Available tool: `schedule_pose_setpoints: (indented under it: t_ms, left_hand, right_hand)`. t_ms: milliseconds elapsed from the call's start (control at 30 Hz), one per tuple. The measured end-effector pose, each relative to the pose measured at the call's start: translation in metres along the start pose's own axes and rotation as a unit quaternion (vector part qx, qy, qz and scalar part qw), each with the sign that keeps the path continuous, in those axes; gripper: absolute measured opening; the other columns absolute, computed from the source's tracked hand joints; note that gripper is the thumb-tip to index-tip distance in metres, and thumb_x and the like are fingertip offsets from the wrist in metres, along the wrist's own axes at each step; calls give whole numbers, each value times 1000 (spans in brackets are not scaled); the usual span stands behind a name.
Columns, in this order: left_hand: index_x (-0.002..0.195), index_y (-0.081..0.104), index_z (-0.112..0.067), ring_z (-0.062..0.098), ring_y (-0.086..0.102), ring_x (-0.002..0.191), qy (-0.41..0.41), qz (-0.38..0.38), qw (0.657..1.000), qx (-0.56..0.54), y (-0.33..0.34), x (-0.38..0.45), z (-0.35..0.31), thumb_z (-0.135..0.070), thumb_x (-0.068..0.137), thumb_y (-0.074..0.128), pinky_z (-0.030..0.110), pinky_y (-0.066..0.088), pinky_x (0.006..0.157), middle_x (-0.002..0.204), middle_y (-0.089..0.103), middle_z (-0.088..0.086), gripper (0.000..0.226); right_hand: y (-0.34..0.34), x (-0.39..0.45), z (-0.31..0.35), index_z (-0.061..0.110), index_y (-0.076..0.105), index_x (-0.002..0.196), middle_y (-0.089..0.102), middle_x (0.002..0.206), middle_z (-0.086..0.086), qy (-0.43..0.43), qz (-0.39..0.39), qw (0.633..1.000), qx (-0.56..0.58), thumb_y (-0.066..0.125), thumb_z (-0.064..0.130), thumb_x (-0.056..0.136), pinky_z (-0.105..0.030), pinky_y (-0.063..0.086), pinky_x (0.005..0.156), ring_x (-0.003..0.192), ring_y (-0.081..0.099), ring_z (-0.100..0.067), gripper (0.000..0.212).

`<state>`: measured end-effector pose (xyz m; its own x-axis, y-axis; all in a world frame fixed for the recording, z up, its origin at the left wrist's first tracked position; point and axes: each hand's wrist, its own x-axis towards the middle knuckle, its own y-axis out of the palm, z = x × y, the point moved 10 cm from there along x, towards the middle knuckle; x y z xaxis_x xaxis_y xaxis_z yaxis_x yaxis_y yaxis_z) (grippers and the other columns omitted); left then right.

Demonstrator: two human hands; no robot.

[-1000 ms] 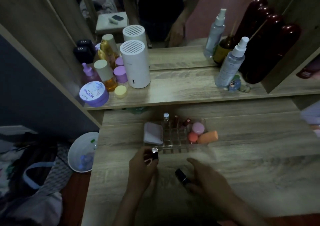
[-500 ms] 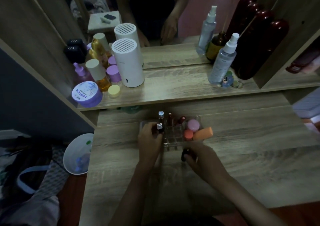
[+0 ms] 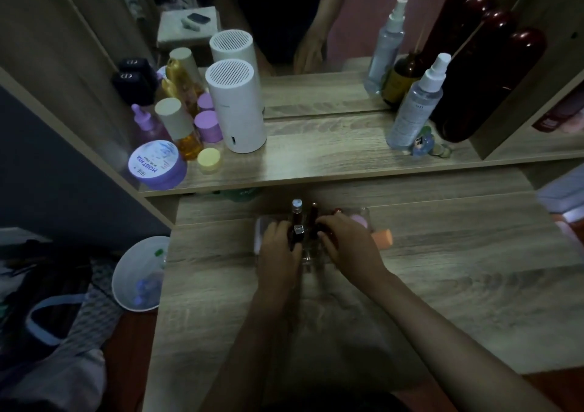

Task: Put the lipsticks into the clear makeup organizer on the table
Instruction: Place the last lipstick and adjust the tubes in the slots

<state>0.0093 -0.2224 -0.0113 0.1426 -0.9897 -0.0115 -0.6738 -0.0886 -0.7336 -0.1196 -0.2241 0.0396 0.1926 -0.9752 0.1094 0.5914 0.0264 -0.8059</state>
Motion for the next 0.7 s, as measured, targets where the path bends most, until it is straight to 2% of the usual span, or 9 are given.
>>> schedule_pose_setpoints:
  t_ms: [33,100,267,333,400,500,567,633,700]
  left_hand:
    - [104,62,-6,25,57,96,0,2,1000,4,0,0,0,-5,76,65,20,35,73,105,61,13,28]
    - [105,61,-5,26,56,98,3,8,1000,9,0,1,-1,-4,77,64,19,34,74,107,60,13,29]
    - [108,60,-5,25,56,100,6,12,1000,-11,-3,1,-4,-1,78,63,23,40,78,109,59,14,30]
    - [107,60,-5,24,56,100,10,15,1000,-20,-5,0,-6,-1,79,63,23,42,79,109,59,13,29]
    - [105,61,-7,22,57,99,25,9,999,-37,-11,0,-10,-4,79,65,24,45,81,108,59,11,27]
    - [102,61,-8,24,57,96,79,-33,995,-49,-28,1,-26,-7,76,68,31,49,82,104,59,10,27]
    - [104,60,-9,24,57,96,119,-60,991,-34,-38,3,-41,-10,74,70,35,51,80,105,59,10,31]
    - [109,60,-11,24,56,100,150,-64,987,-2,-39,7,-58,-13,74,71,33,50,83,111,59,11,37]
    - [118,58,-11,26,55,110,173,-45,983,34,-33,12,-70,-15,75,71,33,46,90,121,58,13,45]
  right_hand:
    - [4,0,0,7,64,105,68,101,-14,-1,8,1000,-3,58,7,85,-37,52,76,90,63,-27,21]
    - [10,-1,-3,8,64,106,67,101,-14,5,23,1000,-17,57,8,86,-41,53,74,89,63,-28,21]
    - [17,2,-10,9,62,112,67,106,-14,27,33,999,-19,55,12,88,-42,53,79,94,63,-29,25]
    - [14,1,-9,9,61,116,67,108,-14,24,25,999,-12,57,12,88,-38,53,80,95,63,-27,29]
    - [1,0,-6,9,63,114,70,103,-12,19,-6,1000,-1,61,11,85,-29,47,78,91,64,-24,29]
    - [-34,0,-6,10,67,97,72,86,-10,17,-95,995,12,66,10,82,-28,44,67,74,64,-22,15]
    - [-49,2,-15,11,65,98,69,87,-10,30,-123,992,27,66,11,82,-28,45,64,74,62,-21,16]
    - [-46,7,-24,13,62,107,67,98,-10,44,-101,994,30,67,11,81,-29,47,70,82,62,-21,26]
    - [-31,11,-33,13,60,114,65,108,-13,66,-48,997,16,66,10,81,-35,50,79,93,61,-26,33]
